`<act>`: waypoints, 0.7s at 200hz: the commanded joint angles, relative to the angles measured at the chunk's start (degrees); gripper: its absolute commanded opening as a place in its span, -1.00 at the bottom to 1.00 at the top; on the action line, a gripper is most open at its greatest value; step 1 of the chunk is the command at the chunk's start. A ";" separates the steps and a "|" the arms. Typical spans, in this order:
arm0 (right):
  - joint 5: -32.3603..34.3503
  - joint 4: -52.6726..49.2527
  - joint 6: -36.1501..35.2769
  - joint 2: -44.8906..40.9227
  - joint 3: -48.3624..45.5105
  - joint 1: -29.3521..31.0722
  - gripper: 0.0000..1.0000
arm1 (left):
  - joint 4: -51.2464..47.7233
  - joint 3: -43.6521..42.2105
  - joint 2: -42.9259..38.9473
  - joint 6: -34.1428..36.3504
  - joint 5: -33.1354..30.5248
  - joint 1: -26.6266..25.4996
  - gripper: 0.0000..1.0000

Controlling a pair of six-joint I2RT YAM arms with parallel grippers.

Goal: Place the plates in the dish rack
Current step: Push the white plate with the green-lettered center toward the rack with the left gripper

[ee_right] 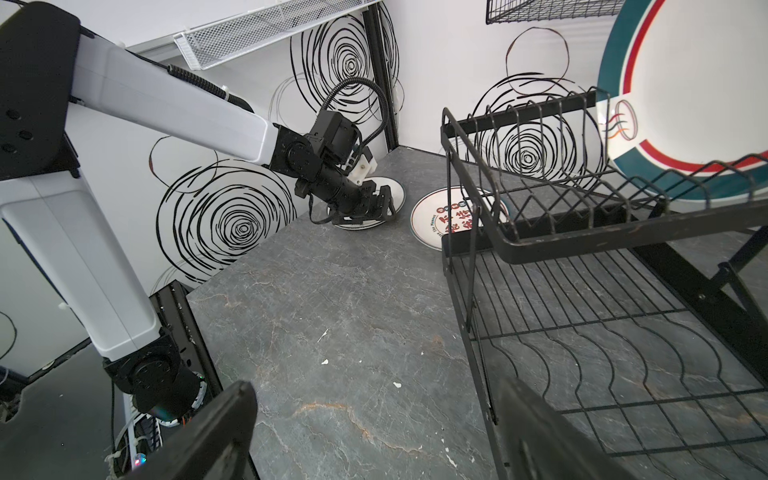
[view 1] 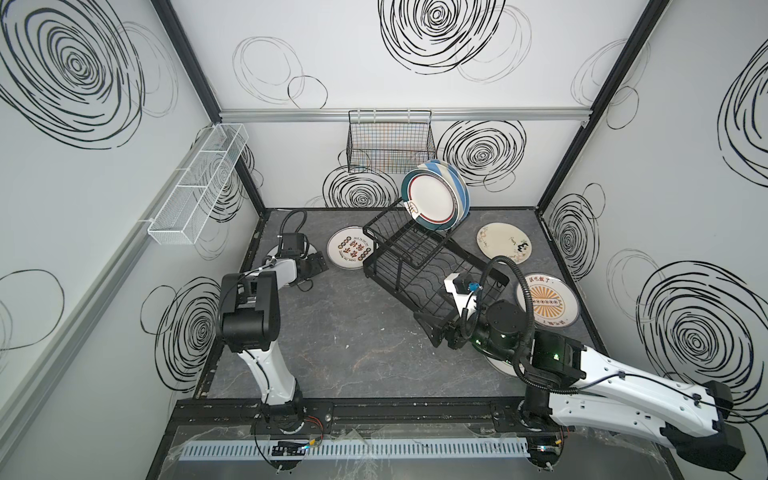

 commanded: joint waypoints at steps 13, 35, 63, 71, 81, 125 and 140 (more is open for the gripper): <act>-0.34 1.99 0.06 -1.55 1.03 -0.80 0.92 | -0.94 -3.56 -3.25 -1.71 2.63 -1.75 0.92; -1.78 0.84 0.01 -0.92 2.08 -2.25 0.92 | -2.12 -5.31 -4.41 -1.69 3.08 -3.70 0.92; -3.42 -0.67 0.61 -1.01 3.18 -4.16 0.92 | -1.30 -10.20 -8.83 -3.40 3.55 -5.98 0.92; -4.15 -0.98 0.78 -1.24 3.36 -4.89 0.92 | -1.46 -11.34 -10.06 -3.59 3.47 -6.59 0.92; -5.06 -1.29 1.05 -1.43 3.52 -5.84 0.92 | -1.48 -12.88 -11.61 -3.96 3.55 -7.48 0.92; -8.52 -3.38 2.95 -1.05 3.88 -9.18 0.91 | -0.47 -20.45 -18.89 -7.65 6.06 -12.69 0.92; -9.66 -3.80 3.86 -0.38 3.96 -9.79 0.89 | -0.29 -23.24 -22.83 -9.64 6.68 -14.86 0.92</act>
